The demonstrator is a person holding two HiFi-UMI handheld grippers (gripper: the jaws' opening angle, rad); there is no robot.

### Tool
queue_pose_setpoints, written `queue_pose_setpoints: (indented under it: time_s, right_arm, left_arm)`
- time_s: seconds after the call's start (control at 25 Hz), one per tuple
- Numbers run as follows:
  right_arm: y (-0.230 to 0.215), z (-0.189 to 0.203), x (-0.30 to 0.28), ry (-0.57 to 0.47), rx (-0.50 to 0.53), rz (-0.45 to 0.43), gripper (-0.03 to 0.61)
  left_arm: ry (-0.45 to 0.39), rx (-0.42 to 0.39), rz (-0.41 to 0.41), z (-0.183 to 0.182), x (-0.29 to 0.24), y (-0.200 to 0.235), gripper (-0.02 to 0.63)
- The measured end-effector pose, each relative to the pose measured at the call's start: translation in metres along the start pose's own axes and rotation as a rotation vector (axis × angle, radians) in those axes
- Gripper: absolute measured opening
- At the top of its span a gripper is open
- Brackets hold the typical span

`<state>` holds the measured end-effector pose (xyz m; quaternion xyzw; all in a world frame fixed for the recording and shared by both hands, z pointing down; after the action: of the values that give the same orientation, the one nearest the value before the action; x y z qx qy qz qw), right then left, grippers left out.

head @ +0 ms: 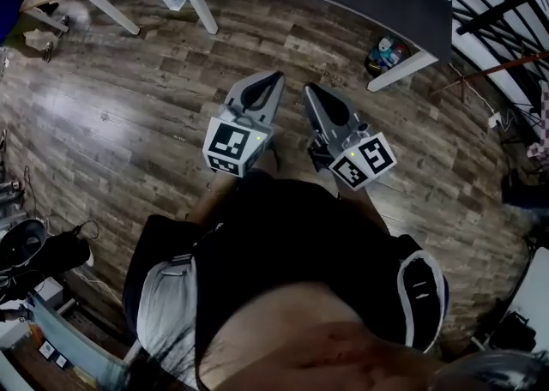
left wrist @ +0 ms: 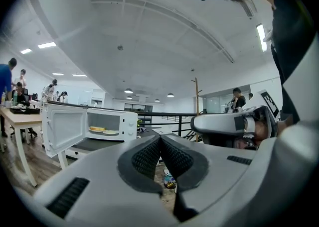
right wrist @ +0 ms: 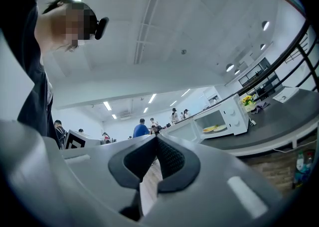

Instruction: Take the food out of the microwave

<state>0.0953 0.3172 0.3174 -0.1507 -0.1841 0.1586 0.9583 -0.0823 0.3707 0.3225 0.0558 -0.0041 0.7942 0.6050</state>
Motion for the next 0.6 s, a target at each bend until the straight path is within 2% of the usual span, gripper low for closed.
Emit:
queue_pose_setpoints:
  time_s: [0.4, 0.6]
  right_arm:
    - [-0.019, -0.002, -0.069, 0.028, 0.021, -0.016, -0.009]
    - [-0.032, -0.006, -0.103, -0.009, 0.005, -0.023, -0.009]
  left_arm:
    - [-0.033, 0.035, -0.015, -0.011, -0.028, 0.065, 0.003]
    - [-0.034, 0.038, -0.015, -0.016, -0.043, 0.095, 0.003]
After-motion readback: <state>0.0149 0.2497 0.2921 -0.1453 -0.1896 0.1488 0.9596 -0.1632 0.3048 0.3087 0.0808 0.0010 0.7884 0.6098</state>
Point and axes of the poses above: the fingertips, and each gripper's own axes: x backward along the fingers, y to its left, z out of its underside, the point moved 10 cm from there along x, backward along the fingers, and after that the axes turned 10 degrees about -y, right-handed, at the moved point
